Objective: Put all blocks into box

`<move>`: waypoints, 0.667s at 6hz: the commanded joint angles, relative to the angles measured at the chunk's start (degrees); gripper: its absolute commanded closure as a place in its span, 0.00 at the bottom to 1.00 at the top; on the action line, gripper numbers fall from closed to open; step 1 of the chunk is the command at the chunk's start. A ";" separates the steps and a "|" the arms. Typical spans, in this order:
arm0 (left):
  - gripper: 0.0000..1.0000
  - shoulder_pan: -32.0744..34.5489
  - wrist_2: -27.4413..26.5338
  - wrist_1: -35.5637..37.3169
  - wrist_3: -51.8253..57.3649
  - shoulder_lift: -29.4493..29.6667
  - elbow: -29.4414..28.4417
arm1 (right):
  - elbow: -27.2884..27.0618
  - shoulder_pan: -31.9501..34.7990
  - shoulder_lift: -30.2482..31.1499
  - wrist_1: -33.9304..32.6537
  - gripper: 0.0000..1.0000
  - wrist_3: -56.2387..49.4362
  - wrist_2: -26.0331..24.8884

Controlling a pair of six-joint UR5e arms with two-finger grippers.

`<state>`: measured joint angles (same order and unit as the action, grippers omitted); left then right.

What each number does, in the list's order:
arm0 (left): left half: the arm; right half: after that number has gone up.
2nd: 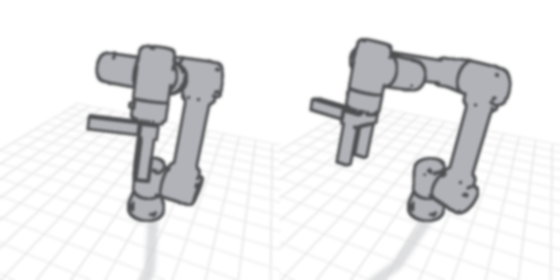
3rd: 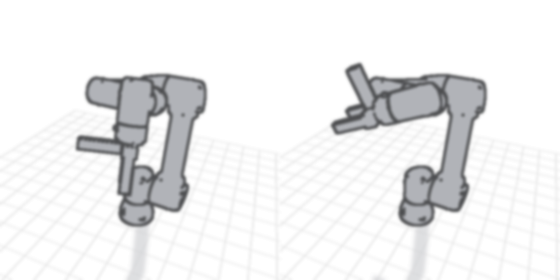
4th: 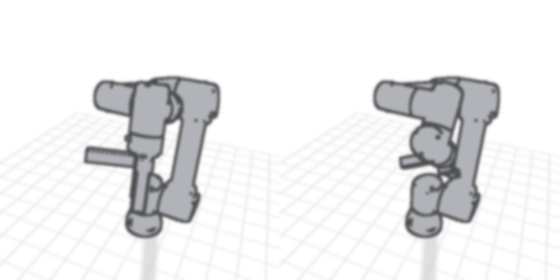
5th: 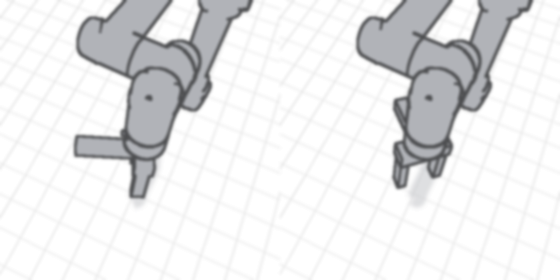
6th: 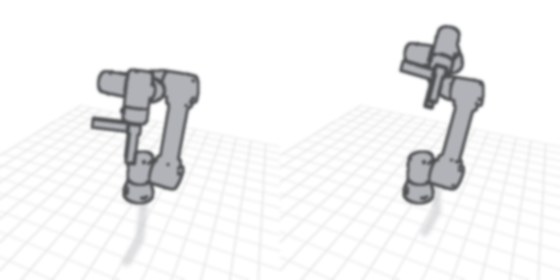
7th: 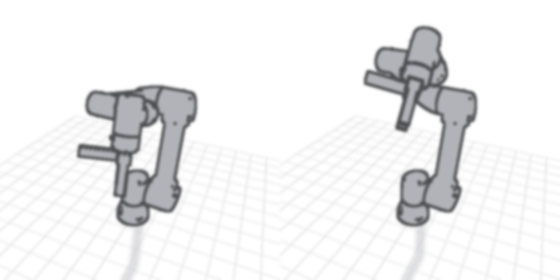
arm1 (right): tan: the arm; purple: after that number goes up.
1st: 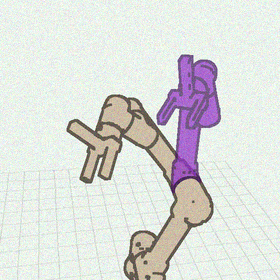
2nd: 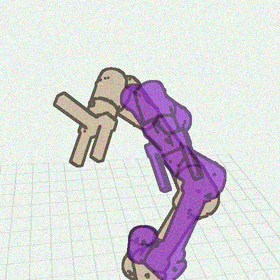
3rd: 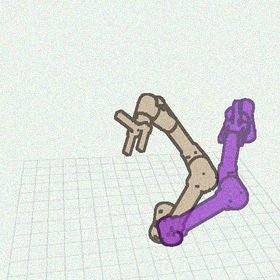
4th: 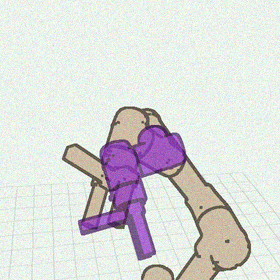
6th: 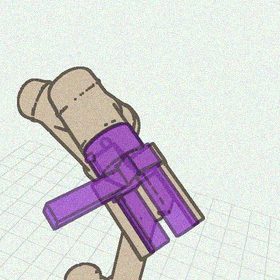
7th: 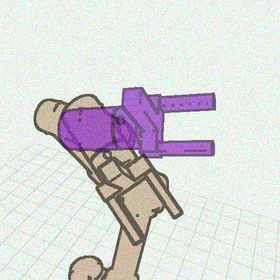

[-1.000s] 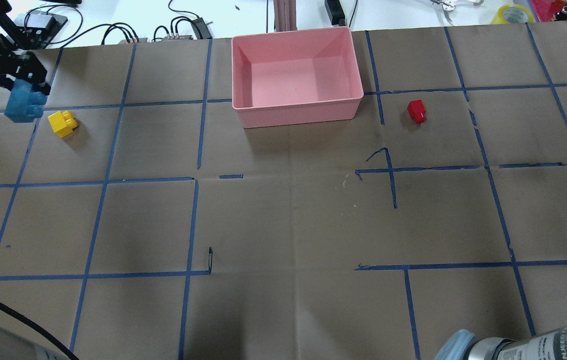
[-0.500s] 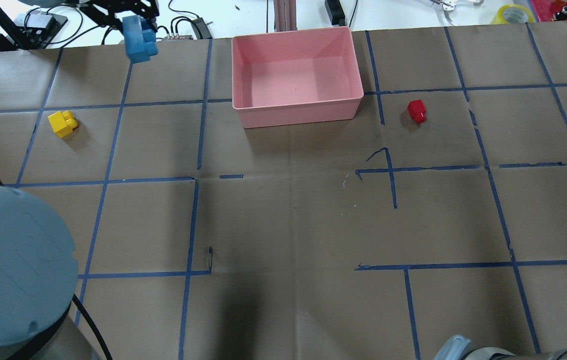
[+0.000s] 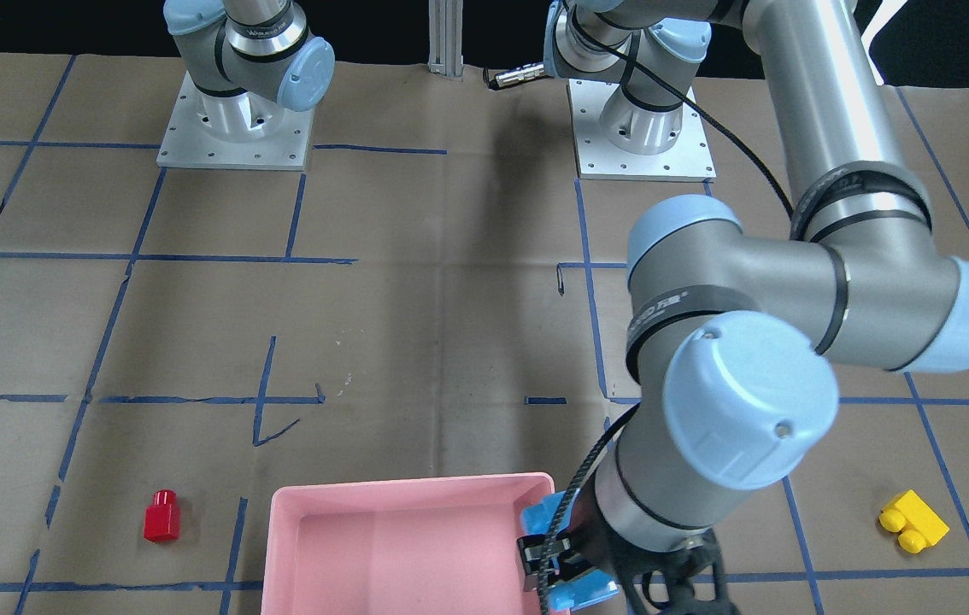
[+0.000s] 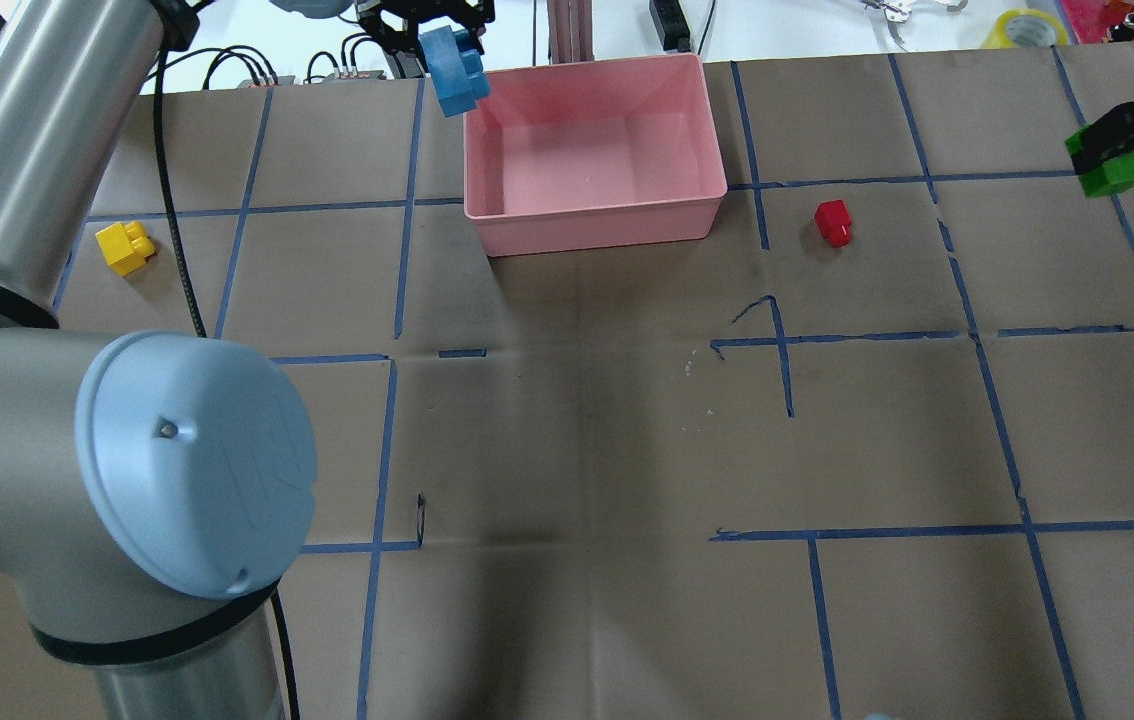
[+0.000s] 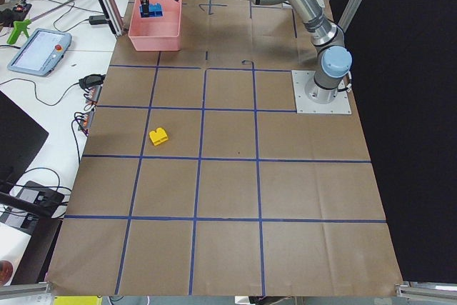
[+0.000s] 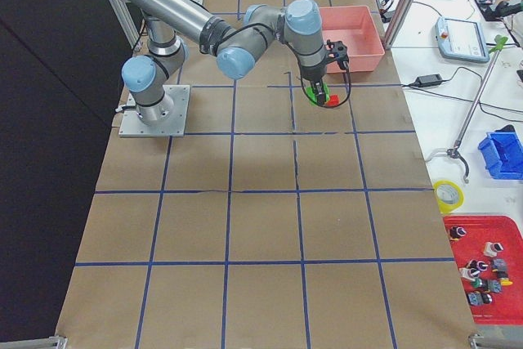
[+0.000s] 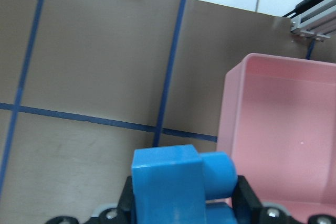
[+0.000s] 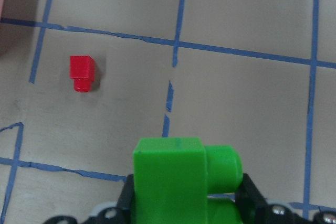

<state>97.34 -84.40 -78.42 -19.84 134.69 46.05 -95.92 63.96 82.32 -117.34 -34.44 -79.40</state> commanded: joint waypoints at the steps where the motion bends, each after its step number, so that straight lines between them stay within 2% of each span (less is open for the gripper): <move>1: 0.75 2.93 0.64 3.61 -3.78 5.56 -0.43 | 1.17 9.04 -1.97 -0.52 0.95 5.42 0.74; 2: 0.64 3.20 0.55 3.97 -3.97 6.37 -0.17 | 2.22 12.73 -3.73 -1.48 0.95 8.48 1.00; 3: 0.25 3.38 0.20 5.28 -4.24 6.37 0.18 | 3.10 14.24 -5.48 -5.67 0.95 9.56 1.18; 4: 0.01 3.38 -0.06 5.38 -4.15 5.94 0.27 | 5.55 15.65 -6.72 -5.80 0.95 11.57 2.40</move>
<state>100.64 -84.19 -73.45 -23.95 140.81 46.16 -92.31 78.02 76.97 -122.05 -24.71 -77.90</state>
